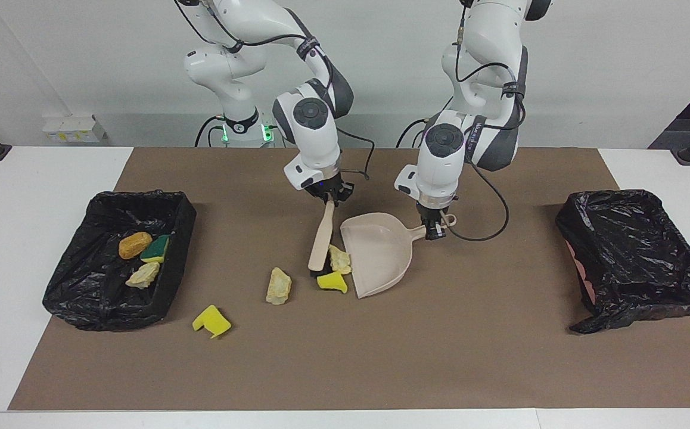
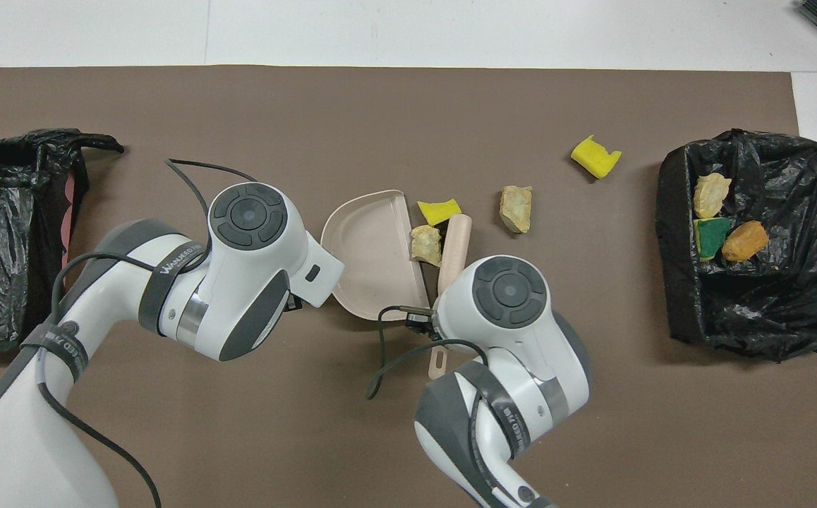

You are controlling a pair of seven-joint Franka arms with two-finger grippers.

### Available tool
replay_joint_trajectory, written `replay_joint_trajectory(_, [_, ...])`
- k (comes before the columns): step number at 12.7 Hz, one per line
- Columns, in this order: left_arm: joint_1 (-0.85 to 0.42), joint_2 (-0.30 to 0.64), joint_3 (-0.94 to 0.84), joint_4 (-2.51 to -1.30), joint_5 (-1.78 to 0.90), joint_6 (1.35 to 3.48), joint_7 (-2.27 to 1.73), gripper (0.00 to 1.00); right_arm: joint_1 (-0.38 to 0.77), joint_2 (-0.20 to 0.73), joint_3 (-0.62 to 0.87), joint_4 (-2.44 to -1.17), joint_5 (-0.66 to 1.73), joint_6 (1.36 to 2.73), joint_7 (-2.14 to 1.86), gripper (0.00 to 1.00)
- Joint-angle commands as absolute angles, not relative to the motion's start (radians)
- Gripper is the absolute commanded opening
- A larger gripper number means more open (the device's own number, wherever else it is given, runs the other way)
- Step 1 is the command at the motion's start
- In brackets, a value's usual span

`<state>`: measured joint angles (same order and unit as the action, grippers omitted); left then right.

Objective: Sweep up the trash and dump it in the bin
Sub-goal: 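Reach the brush with the right gripper beyond the farther pieces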

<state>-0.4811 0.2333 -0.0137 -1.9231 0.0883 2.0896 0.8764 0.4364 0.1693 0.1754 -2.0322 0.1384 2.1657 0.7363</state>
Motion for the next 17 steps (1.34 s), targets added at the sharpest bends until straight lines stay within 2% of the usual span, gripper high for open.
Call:
replay_joint_trajectory(1, [-0.486, 0.198, -0.008, -1.989, 0.109, 2.167, 0.853, 0.0, 0.488, 0.204, 0.179, -1.961, 0.182, 2.177, 0.706, 0.0])
replay_joint_trajectory(3, [-0.479, 0.201, -0.008, -2.005, 0.107, 2.226, 0.853, 0.0, 0.506, 0.206, 0.179, -1.907, 0.228, 2.18, 0.703, 0.0])
replay_joint_trajectory(5, [-0.463, 0.206, -0.008, -2.003, 0.107, 2.259, 0.851, 0.0, 0.476, 0.18, 0.172, -1.885, 0.218, 2.146, 0.652, 0.0])
replay_joint_trajectory(8, [-0.454, 0.209, -0.008, -1.994, 0.107, 2.244, 0.854, 0.0, 0.381, 0.153, 0.167, -1.882, 0.201, 2.117, 0.579, 0.0])
replay_joint_trajectory(10, [-0.454, 0.209, -0.006, -1.99, 0.107, 2.221, 0.853, 0.0, 0.309, 0.166, 0.169, -1.872, 0.113, 2.096, 0.51, 0.0])
replay_joint_trajectory(13, [-0.456, 0.221, -0.006, -1.907, 0.107, 2.05, 0.848, 0.0, 0.177, 0.199, 0.169, -1.804, 0.037, 1.988, 0.34, 0.0])
replay_joint_trajectory(17, [-0.479, 0.218, -0.006, -1.916, 0.11, 2.011, 0.838, 0.0, 0.026, 0.213, 0.17, -1.802, -0.168, 1.93, 0.228, 0.0])
